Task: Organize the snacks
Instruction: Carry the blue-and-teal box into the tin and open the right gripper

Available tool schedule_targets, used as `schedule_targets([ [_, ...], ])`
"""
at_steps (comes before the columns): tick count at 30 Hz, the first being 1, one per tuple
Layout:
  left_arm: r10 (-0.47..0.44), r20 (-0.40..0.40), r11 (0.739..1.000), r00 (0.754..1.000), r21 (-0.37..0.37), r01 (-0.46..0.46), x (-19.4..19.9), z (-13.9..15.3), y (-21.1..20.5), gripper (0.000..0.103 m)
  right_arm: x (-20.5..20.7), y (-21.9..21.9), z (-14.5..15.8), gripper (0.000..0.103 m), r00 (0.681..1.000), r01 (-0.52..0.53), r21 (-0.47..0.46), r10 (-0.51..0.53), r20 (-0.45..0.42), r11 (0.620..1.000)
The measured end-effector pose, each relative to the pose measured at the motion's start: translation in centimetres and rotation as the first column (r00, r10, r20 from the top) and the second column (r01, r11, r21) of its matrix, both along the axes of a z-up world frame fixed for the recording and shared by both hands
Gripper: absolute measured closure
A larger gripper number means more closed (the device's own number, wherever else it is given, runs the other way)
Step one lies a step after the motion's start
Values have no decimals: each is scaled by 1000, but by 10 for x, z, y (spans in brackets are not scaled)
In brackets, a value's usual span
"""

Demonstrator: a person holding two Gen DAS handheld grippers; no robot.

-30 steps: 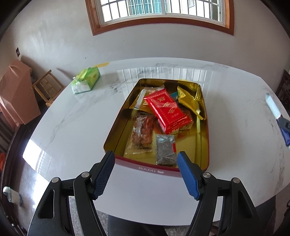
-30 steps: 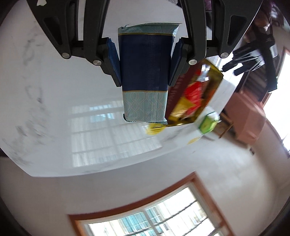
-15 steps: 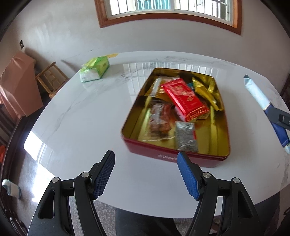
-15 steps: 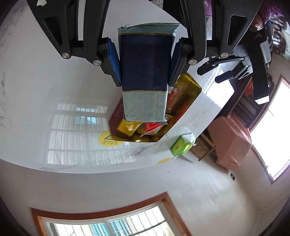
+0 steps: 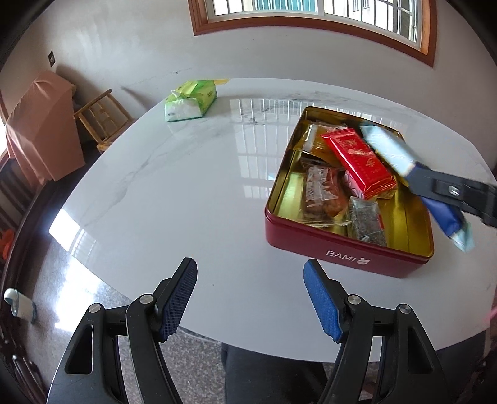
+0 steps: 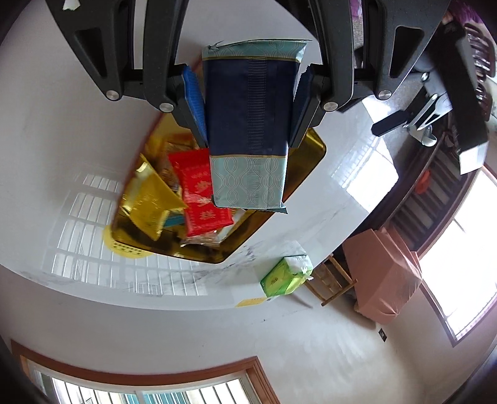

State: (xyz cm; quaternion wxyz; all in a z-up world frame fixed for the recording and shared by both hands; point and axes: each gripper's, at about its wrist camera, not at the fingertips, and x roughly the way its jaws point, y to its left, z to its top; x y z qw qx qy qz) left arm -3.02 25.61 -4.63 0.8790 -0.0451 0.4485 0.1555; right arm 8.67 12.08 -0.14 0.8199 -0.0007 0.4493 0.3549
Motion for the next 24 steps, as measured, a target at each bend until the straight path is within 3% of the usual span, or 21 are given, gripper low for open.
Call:
schedule_targets([
  [24,16,-12,1000,1000,16,-16,4,-10,21,31,21,43,-29,56,999,6,-71,-9,-45,997],
])
